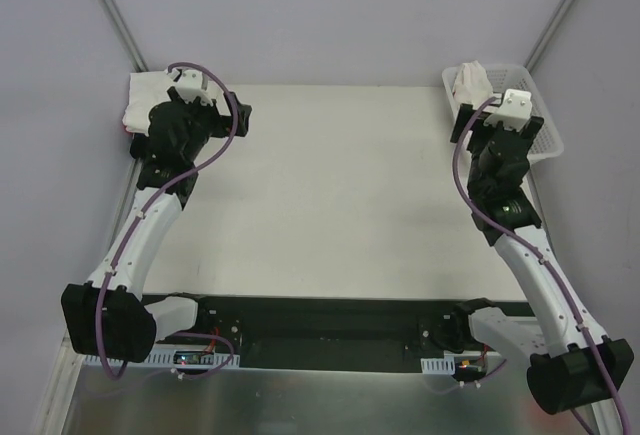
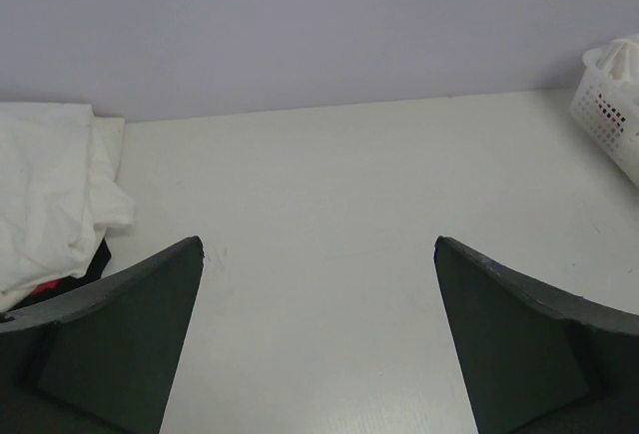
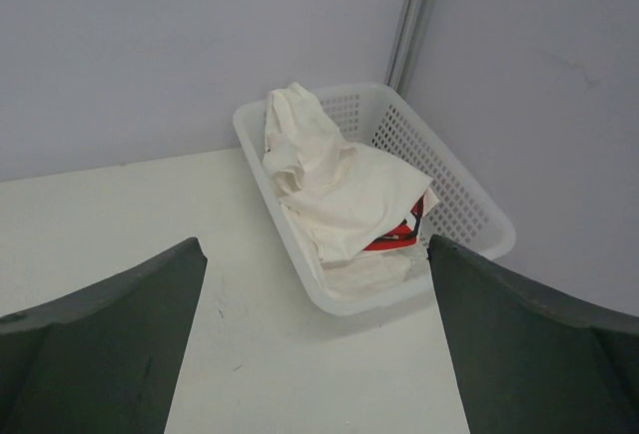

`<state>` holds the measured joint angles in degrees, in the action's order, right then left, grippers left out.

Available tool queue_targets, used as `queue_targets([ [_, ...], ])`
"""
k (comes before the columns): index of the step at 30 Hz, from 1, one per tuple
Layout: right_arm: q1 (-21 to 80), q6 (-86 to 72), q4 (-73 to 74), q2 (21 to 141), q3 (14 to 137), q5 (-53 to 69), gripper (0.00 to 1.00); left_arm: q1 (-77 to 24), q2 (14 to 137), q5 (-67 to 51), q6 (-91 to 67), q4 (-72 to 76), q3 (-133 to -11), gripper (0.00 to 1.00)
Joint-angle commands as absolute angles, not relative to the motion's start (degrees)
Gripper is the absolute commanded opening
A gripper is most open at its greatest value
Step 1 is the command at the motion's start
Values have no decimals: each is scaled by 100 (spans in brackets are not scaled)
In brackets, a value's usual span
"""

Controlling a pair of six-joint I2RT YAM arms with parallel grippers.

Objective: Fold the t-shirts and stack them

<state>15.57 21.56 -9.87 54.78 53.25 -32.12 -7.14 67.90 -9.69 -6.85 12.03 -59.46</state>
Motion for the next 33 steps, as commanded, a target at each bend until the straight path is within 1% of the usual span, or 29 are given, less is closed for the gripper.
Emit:
queue_targets([
  [1,1556,2250,-1511,5660,5835,-3156,96,-729,6399,-1379,-492,1871,-5731,99],
  [4,1538,2303,-1294,5993,6247,-3173,97,-729,6355,-1328,-475,1863,-5695,99],
  [5,1503,2251,-1048,6125,6684,-3286,96,-729,6354,-1336,-431,1837,-5687,98],
  [6,1425,2189,-733,6509,7028,-3331,97,-729,6354,-1362,-387,1820,-5669,98],
  [7,1372,2049,-7,6730,7371,-3514,97,-729,6372,-1397,-378,1802,-5660,98],
  [8,1336,1987,478,6941,7687,-3585,97,-729,6363,-1432,-352,1793,-5643,98],
  [9,1249,1960,857,7196,8343,-3595,97,-729,6389,-1441,-343,1784,-5625,98],
  [10,1222,1908,1479,7598,8602,-3638,97,-729,6398,-1441,-325,1775,-5625,98],
  [12,1125,1767,2263,8031,9339,-3796,96,-729,6433,-1415,-316,1740,-5651,98],
  [14,968,1619,2608,8524,9684,-3683,96,-729,6460,-1415,-299,1679,-5686,98],
  [15,897,1487,3063,8699,9877,-3665,96,-729,6477,-1424,-308,1670,-5713,98],
  [17,591,1102,3601,9288,10606,-3166,96,-729,6478,-1389,-299,1644,-5730,98],
  [18,450,925,4204,9516,10922,-2964,96,-729,6486,-1336,-281,1609,-5739,98],
  [19,318,792,4410,9684,11264,-2422,96,-738,6486,-1327,-281,1600,-5739,98],
  [20,47,652,4551,9947,11363,-2139,97,-730,6504,-1318,-264,1600,-5739,97],
  [22,-183,344,4588,10072,11338,-1559,97,-729,6530,-1336,-264,1591,-5739,98],
  [26,-684,158,4342,10361,11040,-1064,97,-729,6600,-1432,-316,1565,-5774,97],
  [29,-931,27,4272,10564,11039,-704,99,-729,6636,-1538,-378,1564,-5792,97],
  [33,-1090,26,4087,10880,11056,-378,99,-729,6706,-1643,-422,1573,-5818,96],
])
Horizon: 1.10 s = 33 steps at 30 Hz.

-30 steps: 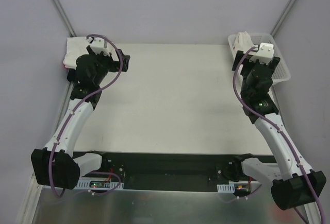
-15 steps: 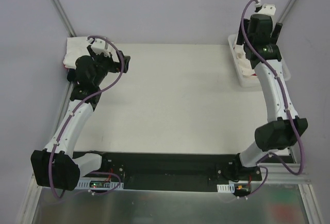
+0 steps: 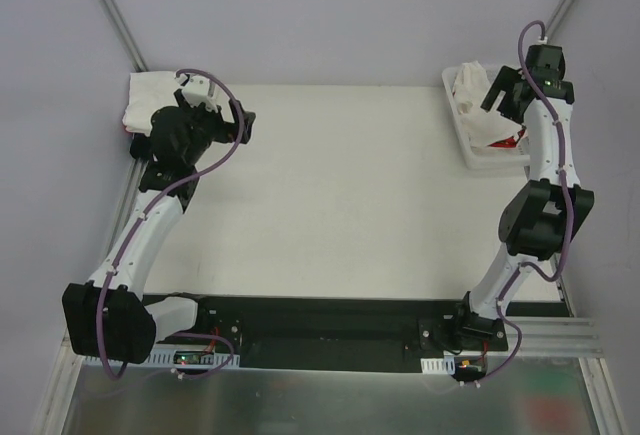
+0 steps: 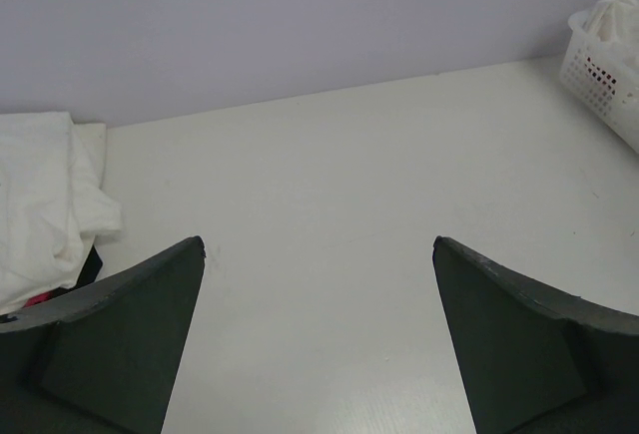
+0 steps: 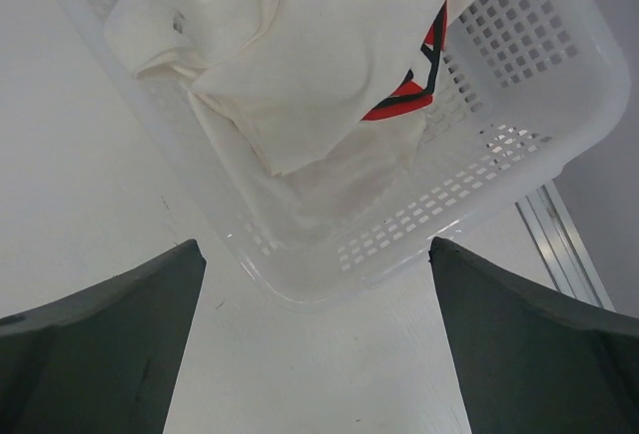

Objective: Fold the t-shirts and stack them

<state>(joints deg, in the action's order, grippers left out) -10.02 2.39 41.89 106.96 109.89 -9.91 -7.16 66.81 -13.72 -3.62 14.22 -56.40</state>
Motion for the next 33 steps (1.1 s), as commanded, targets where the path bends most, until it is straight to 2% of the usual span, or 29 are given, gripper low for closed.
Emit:
queue_targets([
  [1,-1125,26,4070,10933,11074,-204,99,-729,6715,-1678,-439,1573,-5818,97],
  [7,-1257,26,3789,11355,11215,568,99,-729,6882,-1933,-422,1573,-5853,96],
  [15,-1547,-325,2480,11953,11145,1748,95,-729,7189,-2276,-448,1573,-5915,96],
  [25,-1626,-202,1337,12489,11329,1846,96,-729,7374,-2557,-457,1564,-5968,95],
  [33,-1749,-246,1257,13025,11952,1907,96,-729,7435,-2751,-544,1564,-5968,95],
])
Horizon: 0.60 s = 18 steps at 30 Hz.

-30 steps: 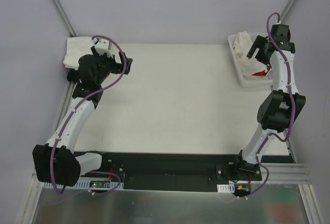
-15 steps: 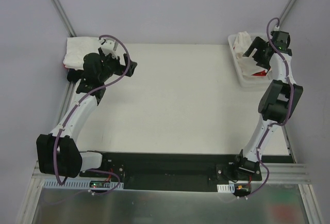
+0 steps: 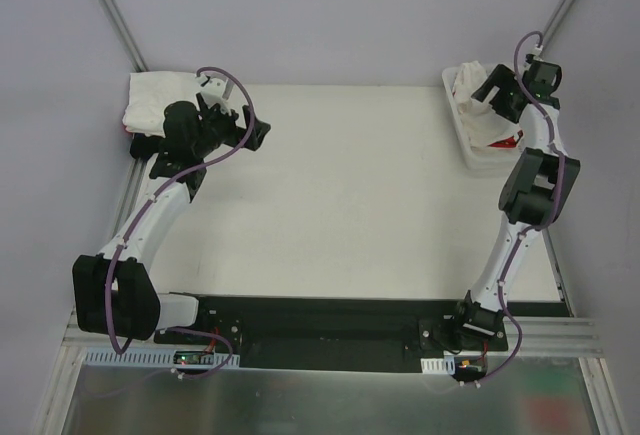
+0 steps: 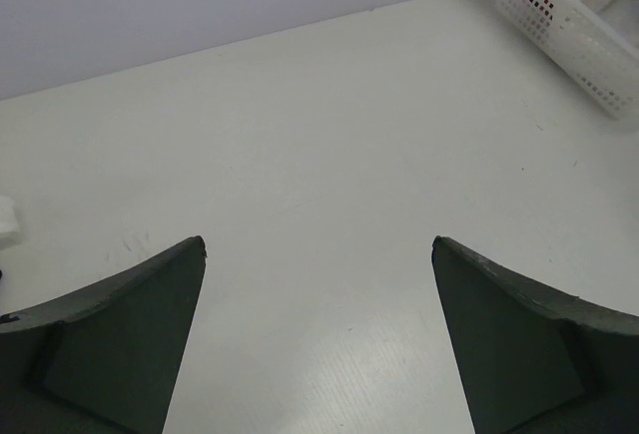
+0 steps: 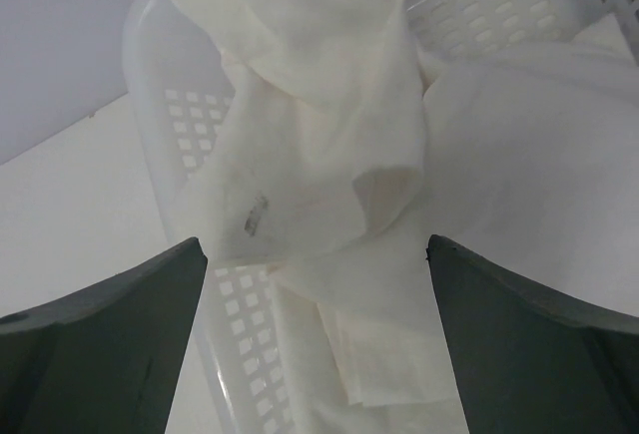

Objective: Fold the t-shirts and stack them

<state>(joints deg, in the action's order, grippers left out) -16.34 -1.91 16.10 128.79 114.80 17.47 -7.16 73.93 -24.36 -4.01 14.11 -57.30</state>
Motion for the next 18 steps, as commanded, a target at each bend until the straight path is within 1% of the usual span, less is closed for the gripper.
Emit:
queue_targets([
  [1,-1784,-255,1187,13095,11971,1916,96,-738,7453,-2794,-545,1564,-5976,95],
  [7,-1863,-290,897,13263,11953,1916,96,-738,7453,-2918,-615,1600,-5950,95],
  [10,-1872,-229,888,13377,11971,1916,94,-738,7453,-2979,-650,1608,-5950,95],
  [11,-1872,-211,879,13394,11953,1890,90,-738,7453,-2988,-650,1608,-5950,94],
  [13,-1872,-150,766,13447,11883,1898,80,-738,7444,-3032,-686,1626,-5933,94],
  [14,-1872,-149,747,13456,11831,1898,68,-738,7444,-3050,-686,1626,-5933,94],
  [15,-1872,-149,730,13491,11804,1864,61,-738,7436,-3059,-729,1635,-5933,94],
  [16,-1872,-149,677,13500,11786,1872,49,-738,7444,-3085,-747,1652,-5924,94],
  [17,-1872,-158,677,13517,11751,1837,46,-738,7462,-3102,-764,1661,-5924,94],
  [18,-1872,-158,668,13518,11742,1828,46,-738,7453,-3120,-791,1670,-5915,94],
])
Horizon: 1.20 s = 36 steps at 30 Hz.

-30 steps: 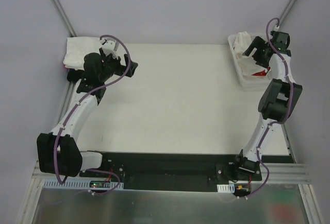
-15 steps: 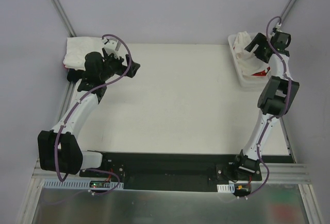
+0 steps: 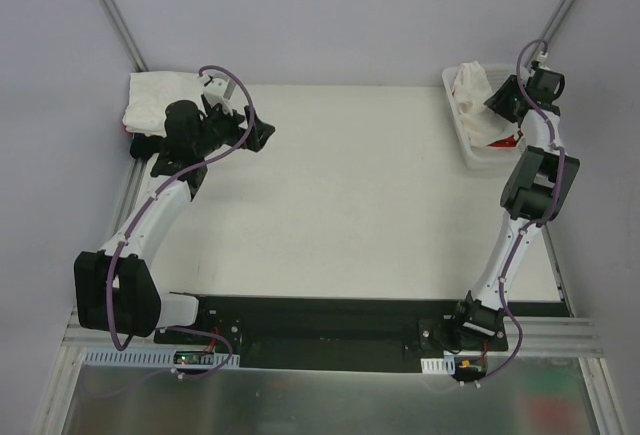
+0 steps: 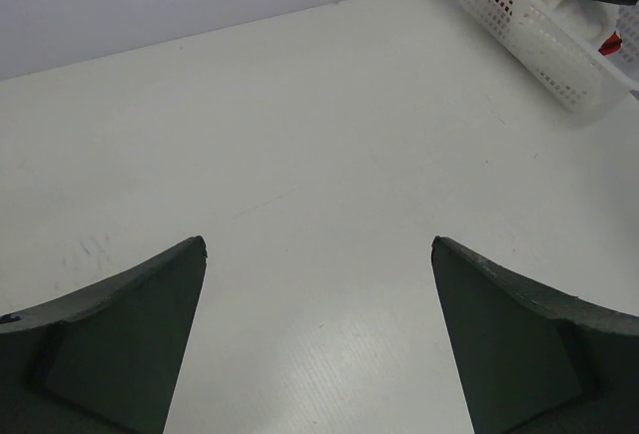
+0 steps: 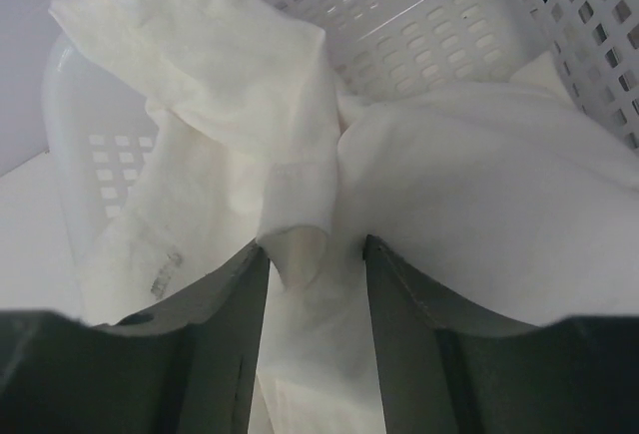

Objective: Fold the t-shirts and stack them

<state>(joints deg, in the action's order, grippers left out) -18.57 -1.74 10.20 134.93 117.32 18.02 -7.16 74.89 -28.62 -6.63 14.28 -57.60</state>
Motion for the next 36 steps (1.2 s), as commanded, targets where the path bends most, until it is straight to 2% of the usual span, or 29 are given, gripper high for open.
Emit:
queue_targets([
  [1,-1872,-167,651,13518,11751,1819,45,-738,7471,-3146,-800,1679,-5915,94],
  [7,-1872,-149,668,13456,11979,1740,49,-738,7523,-3217,-870,1731,-5880,94],
  [12,-1872,-298,835,13728,12497,1766,46,-738,7559,-3296,-958,1837,-5818,94],
  [13,-1872,-342,818,13763,12550,1775,39,-738,7567,-3313,-958,1837,-5810,94],
  [16,-1846,-404,765,13825,12525,1740,30,-738,7567,-3340,-958,1837,-5775,94],
  [18,-1846,-387,756,13808,12454,1731,28,-738,7559,-3340,-941,1837,-5757,94],
  [19,-1837,-387,738,13782,12402,1723,22,-738,7559,-3331,-932,1837,-5748,94],
  [21,-1837,-360,686,13685,12165,1705,17,-738,7550,-3322,-923,1837,-5739,94],
  [22,-1837,-343,633,13650,12060,1696,9,-738,7550,-3331,-914,1837,-5739,94],
  [24,-1837,-334,607,13562,11788,1635,1,-738,7559,-3357,-949,1854,-5731,94],
  [31,-1670,-202,624,12816,11084,1424,1,-747,7620,-3313,-984,1916,-5651,93],
  [36,-1311,-79,1114,11849,10951,1064,1,-756,7673,-3243,-1011,1907,-5573,93],
])
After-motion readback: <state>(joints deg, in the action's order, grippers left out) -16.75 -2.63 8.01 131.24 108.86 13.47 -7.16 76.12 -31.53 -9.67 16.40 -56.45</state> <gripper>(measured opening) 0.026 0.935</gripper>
